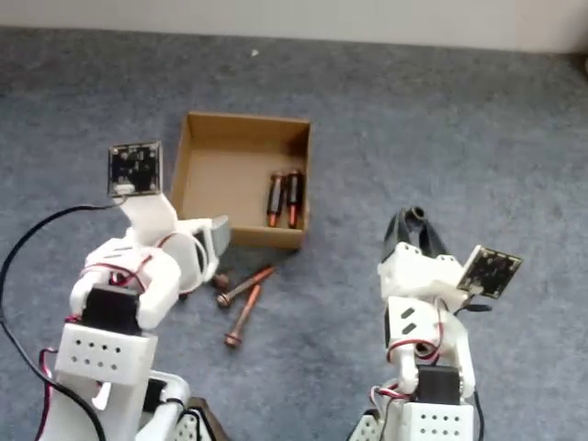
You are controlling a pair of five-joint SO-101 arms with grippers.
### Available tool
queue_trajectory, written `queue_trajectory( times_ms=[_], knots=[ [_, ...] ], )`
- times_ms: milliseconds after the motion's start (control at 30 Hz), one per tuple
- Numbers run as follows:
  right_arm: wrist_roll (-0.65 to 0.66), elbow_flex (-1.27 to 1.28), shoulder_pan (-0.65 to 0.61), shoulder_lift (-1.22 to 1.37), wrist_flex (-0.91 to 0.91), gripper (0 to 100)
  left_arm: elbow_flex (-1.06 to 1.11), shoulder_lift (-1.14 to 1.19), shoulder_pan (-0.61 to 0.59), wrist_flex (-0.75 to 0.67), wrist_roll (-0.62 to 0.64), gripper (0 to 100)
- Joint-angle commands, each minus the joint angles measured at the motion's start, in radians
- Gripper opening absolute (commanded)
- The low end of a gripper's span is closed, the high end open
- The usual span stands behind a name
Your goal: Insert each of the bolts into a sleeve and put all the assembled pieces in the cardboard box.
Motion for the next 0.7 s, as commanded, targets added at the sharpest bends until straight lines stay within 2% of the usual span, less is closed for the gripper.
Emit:
queue_trajectory(
  times_ms=[0, 100, 267, 367, 667],
  knots=[
    [-0.005, -0.010, 0.005, -0.015, -0.030, 0.4, -0.002, -0.021, -0.067, 0.002, -0.149, 17],
    [-0.003, -0.010, 0.005, -0.015, -0.030, 0.4, 0.002, -0.021, -0.088, 0.008, -0.302, 16],
    [-0.003, -0.010, 0.005, -0.015, -0.030, 0.4, 0.036, -0.019, -0.082, 0.008, -0.626, 16],
    [-0.003, -0.010, 0.005, -0.015, -0.030, 0.4, 0.041, -0.002, -0.082, 0.018, -0.738, 16],
    [-0.003, -0.010, 0.005, -0.015, -0.030, 0.4, -0.111, 0.420, -0.073, 0.091, -1.132, 16]
  ],
)
